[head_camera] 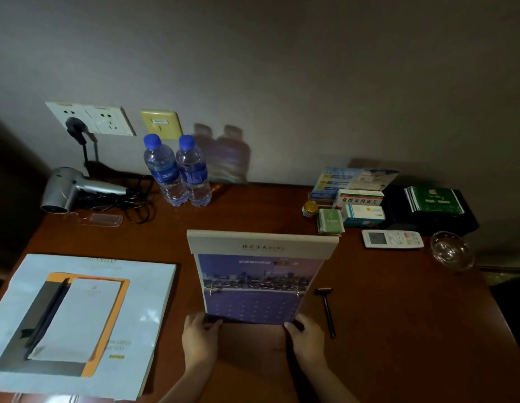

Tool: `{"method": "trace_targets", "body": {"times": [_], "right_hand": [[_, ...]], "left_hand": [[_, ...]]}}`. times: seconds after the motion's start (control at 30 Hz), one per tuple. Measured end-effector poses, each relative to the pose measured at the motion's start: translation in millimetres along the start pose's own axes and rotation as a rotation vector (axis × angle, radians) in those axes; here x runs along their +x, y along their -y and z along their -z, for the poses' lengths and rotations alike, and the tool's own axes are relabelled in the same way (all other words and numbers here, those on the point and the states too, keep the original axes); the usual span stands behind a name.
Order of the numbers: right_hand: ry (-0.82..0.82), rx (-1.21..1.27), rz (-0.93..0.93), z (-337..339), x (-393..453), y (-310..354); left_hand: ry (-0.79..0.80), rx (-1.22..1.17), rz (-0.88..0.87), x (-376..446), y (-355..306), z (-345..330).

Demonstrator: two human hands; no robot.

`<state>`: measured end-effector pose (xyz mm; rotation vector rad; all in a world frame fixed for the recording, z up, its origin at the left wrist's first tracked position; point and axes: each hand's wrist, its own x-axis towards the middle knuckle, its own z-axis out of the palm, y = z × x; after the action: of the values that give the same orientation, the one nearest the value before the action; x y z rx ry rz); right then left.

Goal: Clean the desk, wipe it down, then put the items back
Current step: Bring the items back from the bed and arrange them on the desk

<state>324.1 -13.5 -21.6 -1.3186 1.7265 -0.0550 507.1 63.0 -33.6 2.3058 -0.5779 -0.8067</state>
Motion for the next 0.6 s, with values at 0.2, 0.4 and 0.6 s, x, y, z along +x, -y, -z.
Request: {"method": "trace_targets", "body": {"times": [0.2, 0.4, 0.6], "right_hand": [[0.0, -0.007, 0.083, 7.9, 36.1, 32.0], [-0.049, 0.114, 0.143, 17.7, 79.1, 73.7], [-0.106, 0.156, 0.215, 19.8, 119.8, 106.2]], "left_hand": [[0.076, 0.047, 0.006, 53.4, -27.4, -8.4], [0.119, 0.008, -0.029, 114.9, -63.7, -14.0], [0.124, -0.047, -0.033, 158.5, -95.2, -20.0]]}}
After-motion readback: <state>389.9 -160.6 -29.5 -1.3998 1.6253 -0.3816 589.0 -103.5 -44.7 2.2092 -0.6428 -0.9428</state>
